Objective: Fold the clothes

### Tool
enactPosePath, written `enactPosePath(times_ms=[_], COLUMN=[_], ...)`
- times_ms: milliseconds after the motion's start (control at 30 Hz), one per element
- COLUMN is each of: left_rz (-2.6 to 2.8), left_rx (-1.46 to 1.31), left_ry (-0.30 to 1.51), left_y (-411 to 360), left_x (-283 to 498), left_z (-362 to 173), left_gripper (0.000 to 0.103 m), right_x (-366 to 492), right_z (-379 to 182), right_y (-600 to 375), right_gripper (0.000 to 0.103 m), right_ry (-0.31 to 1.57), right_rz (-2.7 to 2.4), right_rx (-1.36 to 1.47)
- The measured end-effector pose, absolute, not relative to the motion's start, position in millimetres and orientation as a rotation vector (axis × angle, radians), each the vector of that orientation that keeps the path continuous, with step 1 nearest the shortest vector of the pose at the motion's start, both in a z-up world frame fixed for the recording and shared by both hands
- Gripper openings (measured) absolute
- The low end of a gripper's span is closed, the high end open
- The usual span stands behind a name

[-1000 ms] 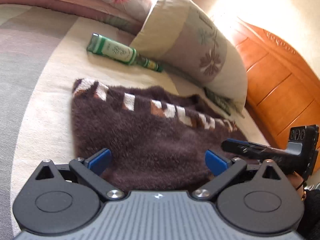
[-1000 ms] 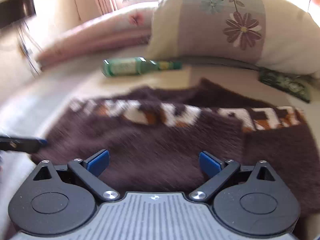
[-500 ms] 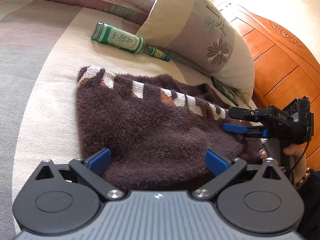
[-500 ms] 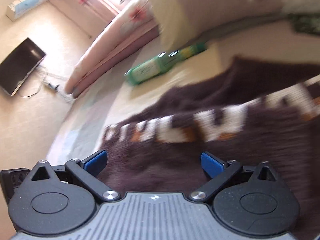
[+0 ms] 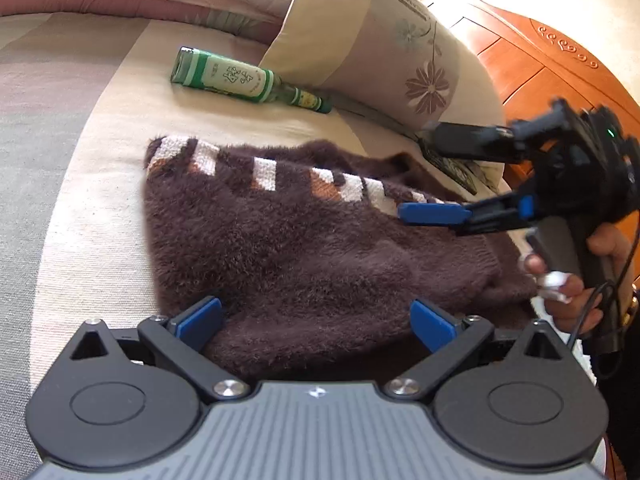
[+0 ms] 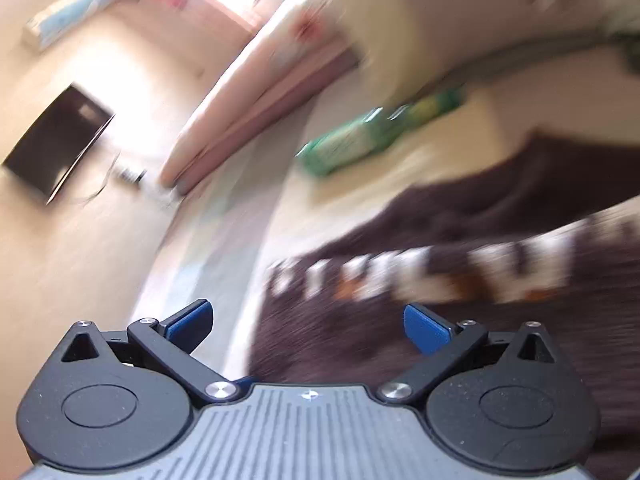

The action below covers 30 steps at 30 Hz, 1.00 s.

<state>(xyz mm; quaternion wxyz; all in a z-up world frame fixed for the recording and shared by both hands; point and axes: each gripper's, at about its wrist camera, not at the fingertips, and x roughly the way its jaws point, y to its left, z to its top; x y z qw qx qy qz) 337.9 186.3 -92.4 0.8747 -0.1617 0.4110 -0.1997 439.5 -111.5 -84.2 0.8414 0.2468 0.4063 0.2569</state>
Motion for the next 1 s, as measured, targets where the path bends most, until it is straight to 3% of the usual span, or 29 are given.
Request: enactPosePath(times_ms=[300,500,667,833,1000], left_rz=[-0.431,-0.421,-0.418,-0.402,-0.397], left_rx=[-0.394,-0.404,-0.394,-0.393,-0.39], left_ry=[0.852,0.852,0.853,0.838,0.836], left_y=[195,196,195,199,196], left_x=[337,337,337,336,336], left_z=[-91,-91,-91,-86,-87], left_gripper=[0.1,0.1,0.1,0.1,0.1], right_x=[476,447,419,406,406], right_z=[-107,-92,-113,-104,-78], right_y=[-68,-78,-59,-77,-93], right_gripper=[0.102,0.103,0.103,0.103,0.103], right_ry=[0.883,0.958,1.06,1.037,0.897], right_rz=[0.546,0.717,0.736,0.671,0.477], right_rx=[0.457,0.576,0.533,0.473,0.298])
